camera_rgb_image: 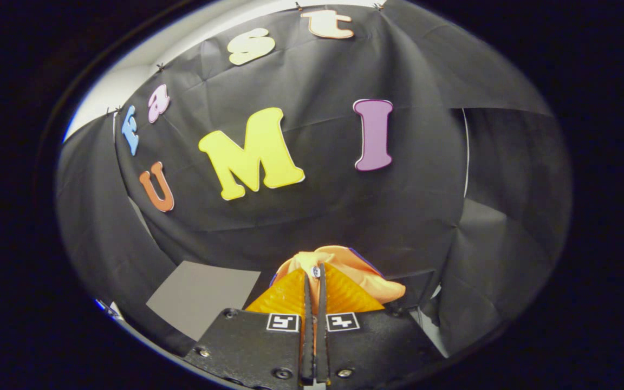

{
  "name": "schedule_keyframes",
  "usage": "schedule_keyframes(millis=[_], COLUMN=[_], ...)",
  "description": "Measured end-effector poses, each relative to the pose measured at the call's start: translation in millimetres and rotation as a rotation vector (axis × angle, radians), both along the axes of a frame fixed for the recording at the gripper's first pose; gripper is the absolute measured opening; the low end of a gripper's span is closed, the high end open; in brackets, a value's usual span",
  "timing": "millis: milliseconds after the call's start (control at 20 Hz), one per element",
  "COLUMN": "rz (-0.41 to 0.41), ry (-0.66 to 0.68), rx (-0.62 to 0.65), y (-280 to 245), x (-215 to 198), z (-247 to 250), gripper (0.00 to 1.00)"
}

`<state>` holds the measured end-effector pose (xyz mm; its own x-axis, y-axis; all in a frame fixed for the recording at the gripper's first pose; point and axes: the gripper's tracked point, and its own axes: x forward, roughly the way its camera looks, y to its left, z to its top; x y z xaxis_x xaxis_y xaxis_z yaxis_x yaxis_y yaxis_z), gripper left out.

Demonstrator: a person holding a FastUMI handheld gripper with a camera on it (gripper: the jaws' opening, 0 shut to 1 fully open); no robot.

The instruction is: Put the clothes into the washing machine and then close the washing machine lid.

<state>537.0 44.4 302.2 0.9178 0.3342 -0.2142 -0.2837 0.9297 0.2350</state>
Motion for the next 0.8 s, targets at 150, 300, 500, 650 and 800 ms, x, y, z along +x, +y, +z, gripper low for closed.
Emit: schedule_keyframes(millis=[150,300,500,650,800], rz=[0.027,0.030,0.016,0.008,-0.005], ry=[0.005,0.066,0.192,0.300,0.411], rx=[-0.016,-0.005,-0.028,-0.038,-0.050], y=[6,8,5,1,-6], x=[9,19,33,36,41], z=[-12,-53,-131,-191,-246], gripper=[0.05,0.05,0.05,0.05,0.05])
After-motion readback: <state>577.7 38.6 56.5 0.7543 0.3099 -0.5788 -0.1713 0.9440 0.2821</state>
